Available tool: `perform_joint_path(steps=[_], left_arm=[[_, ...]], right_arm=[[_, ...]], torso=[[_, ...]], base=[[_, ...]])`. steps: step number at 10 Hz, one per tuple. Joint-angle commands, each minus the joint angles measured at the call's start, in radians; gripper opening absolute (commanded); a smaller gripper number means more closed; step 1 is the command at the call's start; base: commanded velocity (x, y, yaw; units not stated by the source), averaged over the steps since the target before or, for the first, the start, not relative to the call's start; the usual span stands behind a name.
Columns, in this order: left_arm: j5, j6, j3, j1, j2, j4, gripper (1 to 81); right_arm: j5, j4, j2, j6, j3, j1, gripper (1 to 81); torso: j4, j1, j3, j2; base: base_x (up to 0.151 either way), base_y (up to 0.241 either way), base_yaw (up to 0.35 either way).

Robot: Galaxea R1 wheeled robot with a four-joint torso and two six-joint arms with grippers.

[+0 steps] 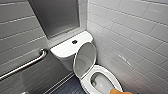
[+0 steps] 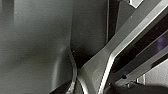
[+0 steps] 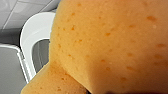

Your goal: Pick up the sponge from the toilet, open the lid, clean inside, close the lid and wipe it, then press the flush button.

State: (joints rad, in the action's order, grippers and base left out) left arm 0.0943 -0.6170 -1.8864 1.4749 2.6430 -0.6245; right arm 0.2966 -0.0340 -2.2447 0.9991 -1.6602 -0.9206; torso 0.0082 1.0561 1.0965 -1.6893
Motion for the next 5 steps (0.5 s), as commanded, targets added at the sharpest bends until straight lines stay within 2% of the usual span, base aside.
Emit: perform_joint_path(steps=[1,3,5], left_arm=[[-0.104,-0.006,0.035,0.019,-0.017,0.006,81.1],[-0.103,-0.007,0.038,0.019,-0.017,0.020,81.1],[-0.103,-0.007,0.038,0.019,-0.012,0.025,81.1]], right_arm=[[-0.161,-0.074,0.057,-0.010,0.069,0.035,1.0],[-0.238,-0.161,0.066,-0.010,0.114,0.033,1.0],[-0.370,-0.239,0.075,-0.008,0.159,0.094,1.0]], torso=[[0.000,0.000,0.000,0.000],[0.000,0.000,0.000,0.000],[0.000,0.000,0.000,0.000]], base=[[0.000,0.000,0.000],[0.000,0.000,0.000],[0.000,0.000,0.000]])
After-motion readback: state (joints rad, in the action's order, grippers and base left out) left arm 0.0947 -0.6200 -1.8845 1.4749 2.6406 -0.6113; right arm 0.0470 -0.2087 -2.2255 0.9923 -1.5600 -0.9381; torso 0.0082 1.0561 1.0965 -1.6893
